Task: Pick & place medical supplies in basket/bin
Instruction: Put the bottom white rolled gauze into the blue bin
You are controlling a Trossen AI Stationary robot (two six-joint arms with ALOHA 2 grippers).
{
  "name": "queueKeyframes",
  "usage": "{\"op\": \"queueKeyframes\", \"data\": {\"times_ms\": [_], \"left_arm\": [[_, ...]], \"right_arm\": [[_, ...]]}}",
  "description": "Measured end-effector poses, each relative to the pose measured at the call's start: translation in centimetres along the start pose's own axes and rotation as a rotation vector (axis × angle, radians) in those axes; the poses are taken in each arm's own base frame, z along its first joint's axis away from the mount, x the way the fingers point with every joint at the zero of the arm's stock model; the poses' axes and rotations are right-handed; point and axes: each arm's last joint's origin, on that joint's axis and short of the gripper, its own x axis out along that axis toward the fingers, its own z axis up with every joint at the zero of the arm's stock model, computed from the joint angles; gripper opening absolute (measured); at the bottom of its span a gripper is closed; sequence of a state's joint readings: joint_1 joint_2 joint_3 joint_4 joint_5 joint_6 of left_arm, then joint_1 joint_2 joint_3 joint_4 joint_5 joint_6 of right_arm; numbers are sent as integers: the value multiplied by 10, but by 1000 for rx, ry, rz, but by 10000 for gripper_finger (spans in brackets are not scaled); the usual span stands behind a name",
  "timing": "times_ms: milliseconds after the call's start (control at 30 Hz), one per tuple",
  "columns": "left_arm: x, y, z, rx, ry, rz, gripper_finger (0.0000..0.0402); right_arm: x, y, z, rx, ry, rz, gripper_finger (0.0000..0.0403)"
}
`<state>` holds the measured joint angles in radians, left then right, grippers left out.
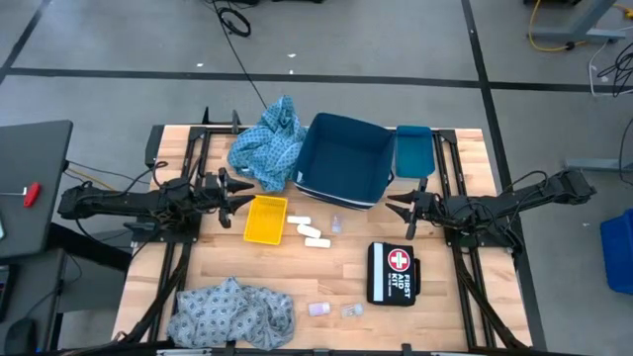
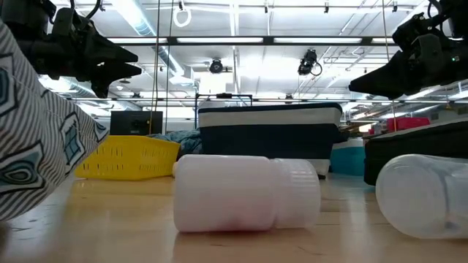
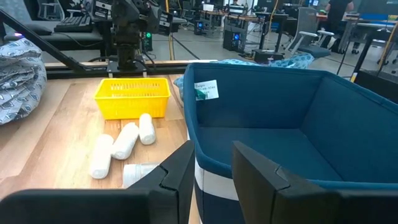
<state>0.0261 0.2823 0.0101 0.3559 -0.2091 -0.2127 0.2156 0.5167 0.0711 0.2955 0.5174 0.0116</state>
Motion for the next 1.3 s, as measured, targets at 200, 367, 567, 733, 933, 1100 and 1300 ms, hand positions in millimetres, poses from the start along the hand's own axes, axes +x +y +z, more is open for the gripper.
{"op": "queueKeyframes", "data": {"times_ms": [200, 367, 567, 733, 933, 1100, 1300], "left_arm": [[0, 0, 0, 22, -1, 0, 182], [0, 0, 0, -2, 0, 0, 182], [0, -2, 0, -7, 15, -70, 182], [0, -4, -1, -5, 26, -122, 182], [0, -3, 0, 5, 19, -103, 199], [0, -4, 1, 16, 4, -121, 245], [1, -4, 1, 23, 10, -132, 278]], "right_arm": [[0, 0, 0, 3, 0, 5, 110], [0, 0, 1, 9, -14, 12, 110], [0, 0, 9, 82, -85, 4, 110], [1, -2, 11, 109, -103, 21, 114], [4, -2, 10, 135, -84, 101, 172], [8, 1, 12, 123, -56, 119, 227], [23, 8, 30, 49, -25, 131, 230]]}}
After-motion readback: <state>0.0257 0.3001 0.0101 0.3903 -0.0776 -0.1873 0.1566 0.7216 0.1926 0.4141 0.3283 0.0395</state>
